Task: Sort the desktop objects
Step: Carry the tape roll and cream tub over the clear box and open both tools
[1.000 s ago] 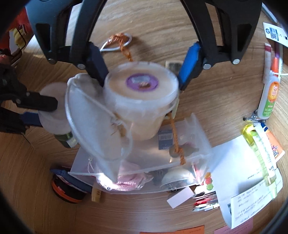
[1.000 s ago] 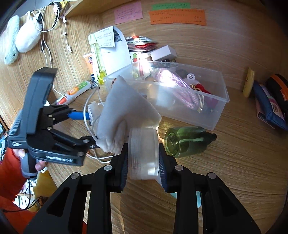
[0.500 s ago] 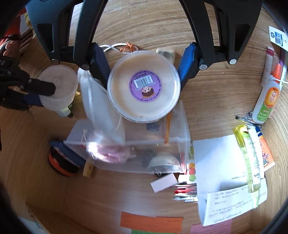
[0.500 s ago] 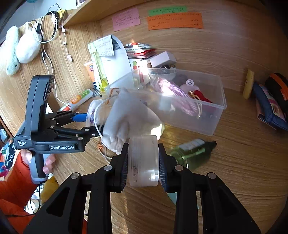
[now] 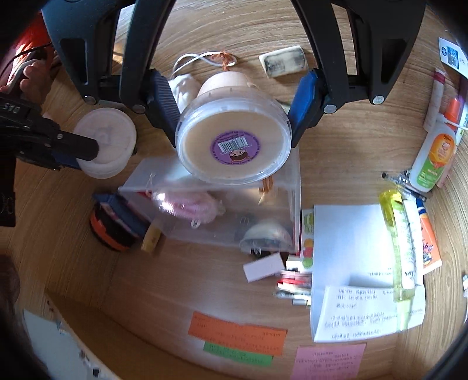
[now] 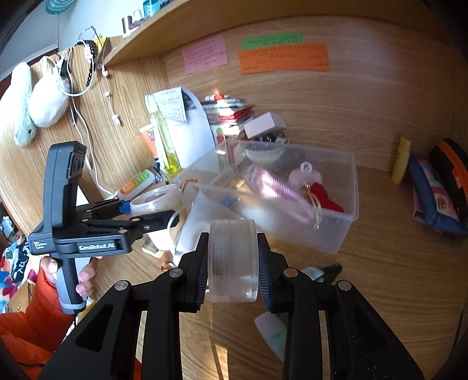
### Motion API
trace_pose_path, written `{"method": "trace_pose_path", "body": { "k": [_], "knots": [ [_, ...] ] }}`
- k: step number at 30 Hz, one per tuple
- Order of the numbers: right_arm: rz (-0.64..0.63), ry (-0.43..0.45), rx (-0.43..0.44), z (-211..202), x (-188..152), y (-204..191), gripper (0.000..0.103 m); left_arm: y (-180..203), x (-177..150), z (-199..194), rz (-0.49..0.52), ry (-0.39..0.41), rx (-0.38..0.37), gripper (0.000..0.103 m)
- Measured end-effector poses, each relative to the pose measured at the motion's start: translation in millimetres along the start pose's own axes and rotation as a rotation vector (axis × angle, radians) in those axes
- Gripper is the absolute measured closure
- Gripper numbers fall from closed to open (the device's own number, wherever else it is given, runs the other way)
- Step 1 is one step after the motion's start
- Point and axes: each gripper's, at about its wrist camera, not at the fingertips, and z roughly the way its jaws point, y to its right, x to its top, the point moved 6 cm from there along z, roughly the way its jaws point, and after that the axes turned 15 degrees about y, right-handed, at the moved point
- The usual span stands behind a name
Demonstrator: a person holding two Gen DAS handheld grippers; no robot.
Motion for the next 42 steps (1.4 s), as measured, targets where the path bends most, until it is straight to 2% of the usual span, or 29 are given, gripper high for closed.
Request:
{"method": "trace_pose_path", "body": {
  "k": [8,19,28,35,42],
  "knots": [
    [0.014,0.031,-0.011,0.3,23.6,11.5,0.076,7.5,27.5,-7.4,-0.015,0.055,-0.048,0.035],
    [0.020,0.062,-0.032,7.9,51.8,29.7,0.076,10.9,59.8,5.1,-0.029,0.080,-0.083,0.035],
    [0.028,0.087,-0.064,17.7,74.5,51.2,0.076,6.3,79.5,24.3,-0.007,0.102,-0.056,0.035],
    [0.024,0.078,-0.093,33.9,83.1,67.6,0.076,0.7,85.7,50.6,-0.013,0.070,-0.044,0.035],
    [0.041,0.037,-0.108,57.5,78.4,84.6,0.076,-8.7,75.8,81.2,-0.011,0.020,-0.010,0.035]
  ]
}}
